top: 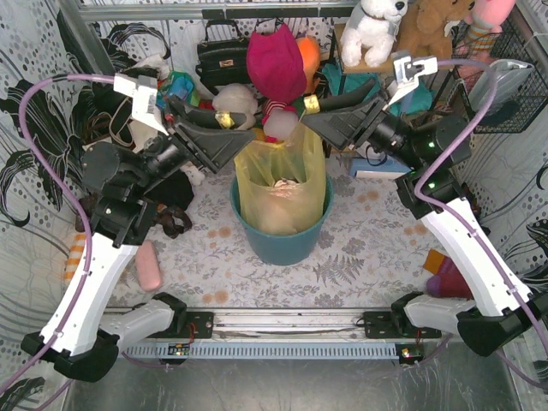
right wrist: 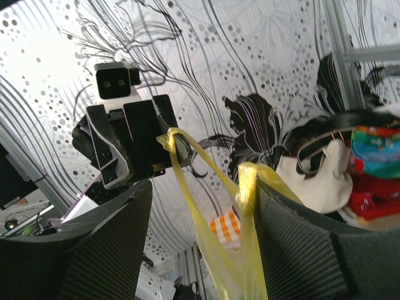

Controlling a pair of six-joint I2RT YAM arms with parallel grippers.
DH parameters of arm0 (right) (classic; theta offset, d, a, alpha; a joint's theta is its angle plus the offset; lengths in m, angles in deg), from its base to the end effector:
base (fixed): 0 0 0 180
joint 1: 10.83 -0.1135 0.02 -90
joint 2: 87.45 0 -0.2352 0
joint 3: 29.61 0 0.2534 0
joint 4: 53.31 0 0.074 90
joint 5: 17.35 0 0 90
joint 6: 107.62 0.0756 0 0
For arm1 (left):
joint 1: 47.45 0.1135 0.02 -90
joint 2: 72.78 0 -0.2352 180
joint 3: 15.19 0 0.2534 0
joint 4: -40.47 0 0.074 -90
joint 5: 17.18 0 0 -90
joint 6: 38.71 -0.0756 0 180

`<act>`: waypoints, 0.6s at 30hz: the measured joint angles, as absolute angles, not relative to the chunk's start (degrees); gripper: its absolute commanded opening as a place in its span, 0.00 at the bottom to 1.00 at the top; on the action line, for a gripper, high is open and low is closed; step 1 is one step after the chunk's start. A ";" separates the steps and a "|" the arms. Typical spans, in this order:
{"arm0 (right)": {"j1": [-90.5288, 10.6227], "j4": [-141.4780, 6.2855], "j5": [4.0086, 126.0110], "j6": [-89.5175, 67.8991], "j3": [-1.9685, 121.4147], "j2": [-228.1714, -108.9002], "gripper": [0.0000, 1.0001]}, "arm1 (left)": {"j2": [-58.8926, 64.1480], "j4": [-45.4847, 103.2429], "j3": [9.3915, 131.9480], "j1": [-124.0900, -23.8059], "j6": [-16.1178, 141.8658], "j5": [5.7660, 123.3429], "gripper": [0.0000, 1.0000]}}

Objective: Tie the trash bag

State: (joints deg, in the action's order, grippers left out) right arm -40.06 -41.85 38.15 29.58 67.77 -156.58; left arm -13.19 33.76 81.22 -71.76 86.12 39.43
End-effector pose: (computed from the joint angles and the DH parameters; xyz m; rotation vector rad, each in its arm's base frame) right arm 0.2097 0.1664 0.5403 -0.4675 1.0258 1.4685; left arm 0.1856 -0.1295 0.5370 0.4633 1.1330 -1.2133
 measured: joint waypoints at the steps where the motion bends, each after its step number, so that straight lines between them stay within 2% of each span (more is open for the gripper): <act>1: -40.06 -41.94 37.95 29.60 66.37 -156.07 0.65 | -13.69 33.61 79.95 -71.76 86.06 39.32 0.67; 6: -40.06 -43.10 36.58 29.66 60.66 -155.77 0.63 | -13.95 31.51 75.99 -71.76 85.18 38.69 0.65; 11: -40.06 -44.43 35.57 29.27 59.70 -155.94 0.53 | -14.04 28.82 75.36 -71.76 83.57 38.58 0.63; 18: -40.06 -45.57 35.55 27.94 59.70 -155.97 0.47 | -16.42 26.79 73.55 -71.76 81.60 38.73 0.54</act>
State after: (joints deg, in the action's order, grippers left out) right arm -40.06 -45.57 35.55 27.94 59.70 -155.97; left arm -16.42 26.79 73.55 -71.76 81.60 38.73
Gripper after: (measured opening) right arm 0.487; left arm 0.587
